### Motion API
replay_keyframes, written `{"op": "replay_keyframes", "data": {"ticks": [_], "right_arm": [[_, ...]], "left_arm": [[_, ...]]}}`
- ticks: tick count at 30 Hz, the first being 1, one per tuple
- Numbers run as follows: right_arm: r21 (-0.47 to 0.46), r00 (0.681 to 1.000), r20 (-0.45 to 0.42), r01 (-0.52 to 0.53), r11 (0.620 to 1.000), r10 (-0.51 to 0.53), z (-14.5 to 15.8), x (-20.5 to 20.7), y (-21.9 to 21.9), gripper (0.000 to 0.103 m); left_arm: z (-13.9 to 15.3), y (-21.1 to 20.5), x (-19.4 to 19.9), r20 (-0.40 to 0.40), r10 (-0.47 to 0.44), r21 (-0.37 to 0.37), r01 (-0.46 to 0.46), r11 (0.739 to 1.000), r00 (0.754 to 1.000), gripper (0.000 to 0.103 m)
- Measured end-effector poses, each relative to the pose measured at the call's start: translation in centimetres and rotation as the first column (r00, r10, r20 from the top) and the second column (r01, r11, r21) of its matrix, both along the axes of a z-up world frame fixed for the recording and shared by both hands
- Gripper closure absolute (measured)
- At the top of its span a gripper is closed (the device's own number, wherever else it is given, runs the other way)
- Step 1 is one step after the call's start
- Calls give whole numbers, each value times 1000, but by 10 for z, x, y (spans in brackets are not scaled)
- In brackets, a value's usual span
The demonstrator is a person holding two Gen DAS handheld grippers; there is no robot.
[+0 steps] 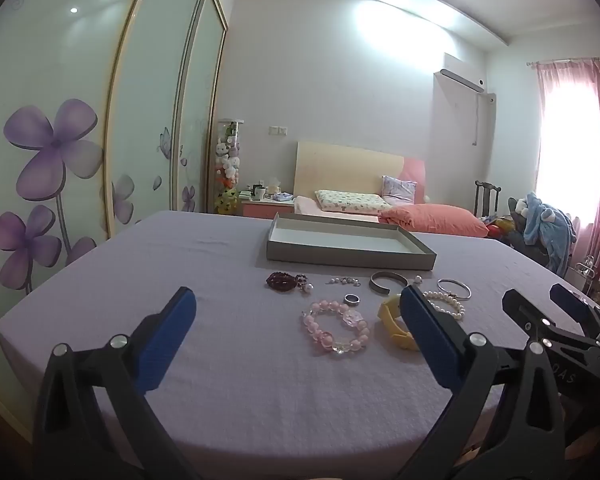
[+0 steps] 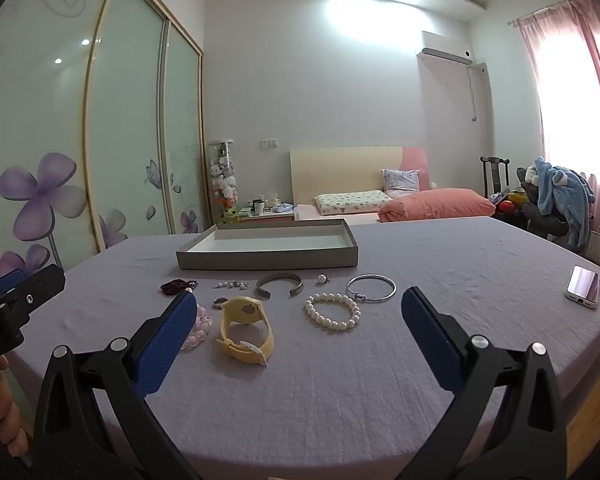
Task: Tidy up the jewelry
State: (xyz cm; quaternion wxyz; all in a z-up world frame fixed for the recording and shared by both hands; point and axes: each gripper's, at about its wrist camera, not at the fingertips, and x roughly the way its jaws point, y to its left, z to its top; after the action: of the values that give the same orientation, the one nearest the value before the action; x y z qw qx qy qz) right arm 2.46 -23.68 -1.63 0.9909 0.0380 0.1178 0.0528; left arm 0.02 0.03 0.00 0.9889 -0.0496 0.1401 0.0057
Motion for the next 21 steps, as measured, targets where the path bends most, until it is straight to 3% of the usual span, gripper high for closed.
{"op": "replay_keyframes", "data": {"ticks": [21], "right_arm": [[1, 1000, 1, 0, 1000, 0, 1, -1, -2, 2]], "left_arm": [[0, 0, 0, 2, 0, -3, 0, 1000, 1000, 4]]}}
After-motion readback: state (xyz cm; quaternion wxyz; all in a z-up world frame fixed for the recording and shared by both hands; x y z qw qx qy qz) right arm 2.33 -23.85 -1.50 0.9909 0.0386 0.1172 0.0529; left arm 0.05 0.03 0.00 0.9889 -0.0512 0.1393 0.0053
